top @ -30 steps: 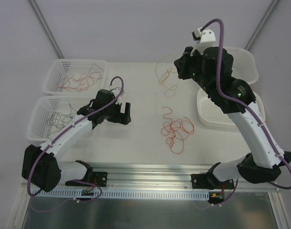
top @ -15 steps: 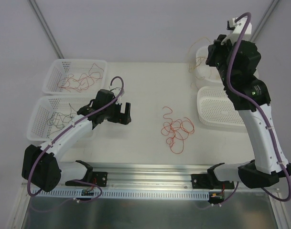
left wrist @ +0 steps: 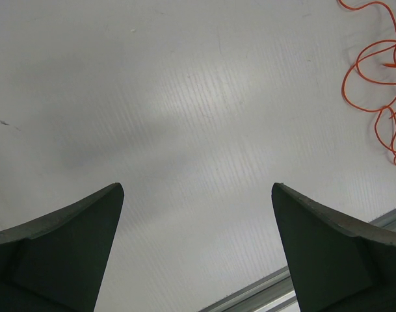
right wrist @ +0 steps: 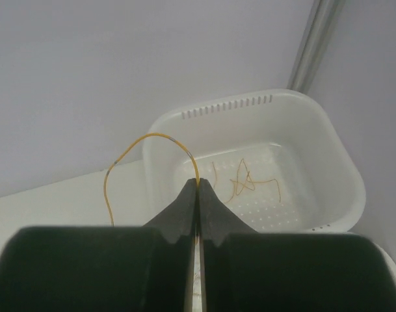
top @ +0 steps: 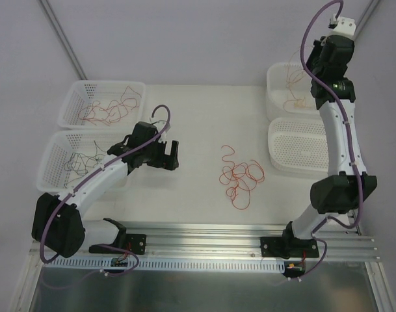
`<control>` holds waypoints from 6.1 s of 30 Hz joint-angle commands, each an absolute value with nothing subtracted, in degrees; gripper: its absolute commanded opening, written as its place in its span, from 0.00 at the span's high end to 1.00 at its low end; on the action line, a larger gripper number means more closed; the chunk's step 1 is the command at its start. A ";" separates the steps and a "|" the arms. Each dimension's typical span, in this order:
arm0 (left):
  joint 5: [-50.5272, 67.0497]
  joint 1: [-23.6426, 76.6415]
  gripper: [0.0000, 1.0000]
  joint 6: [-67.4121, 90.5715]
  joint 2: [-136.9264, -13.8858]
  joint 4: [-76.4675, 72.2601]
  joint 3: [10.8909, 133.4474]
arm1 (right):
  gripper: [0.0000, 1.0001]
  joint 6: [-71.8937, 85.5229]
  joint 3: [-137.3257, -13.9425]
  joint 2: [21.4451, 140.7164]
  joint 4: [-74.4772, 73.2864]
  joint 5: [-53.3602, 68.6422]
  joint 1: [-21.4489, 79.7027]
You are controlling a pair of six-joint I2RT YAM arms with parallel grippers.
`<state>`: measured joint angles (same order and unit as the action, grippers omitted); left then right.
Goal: Untangle the cables
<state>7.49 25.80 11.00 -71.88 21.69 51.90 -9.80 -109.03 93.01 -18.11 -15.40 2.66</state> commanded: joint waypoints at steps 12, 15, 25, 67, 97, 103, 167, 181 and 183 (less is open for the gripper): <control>8.35 25.49 0.01 9.23 -75.94 20.48 51.85 | 0.68 -6.86 -129.47 122.08 -5.63 -13.97 -6.68; 9.23 25.49 0.01 9.49 -76.38 20.48 51.94 | 0.31 -5.89 -125.18 120.77 -5.27 -13.28 -6.68; 9.49 25.49 0.01 9.93 -73.75 20.48 51.86 | 0.04 -4.39 -107.24 102.15 -16.41 -8.26 -2.39; 12.39 29.97 0.01 29.80 -50.36 20.13 35.07 | 0.56 8.88 -35.24 73.56 -10.90 10.20 18.89; 0.27 28.74 0.01 8.09 -66.36 14.33 50.63 | 0.99 1.58 -86.85 68.72 -39.20 6.51 36.65; 1.05 28.74 0.01 8.00 -65.30 13.98 50.01 | 0.99 5.97 -76.48 73.29 -37.19 4.39 38.05; 9.24 41.40 1.00 27.34 -91.86 -0.97 52.21 | 0.47 9.93 -57.66 91.31 -15.38 3.78 29.53; -8.41 41.22 1.00 11.80 -63.30 24.32 64.50 | 0.59 14.24 -53.35 96.50 -15.73 3.87 26.37; -10.97 41.22 1.00 9.59 -61.71 26.88 69.77 | 0.61 14.94 -52.74 96.42 -16.08 3.87 25.58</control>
<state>-3.86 40.93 16.32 -64.95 19.42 63.59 13.15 -54.63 96.20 -15.64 4.21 26.57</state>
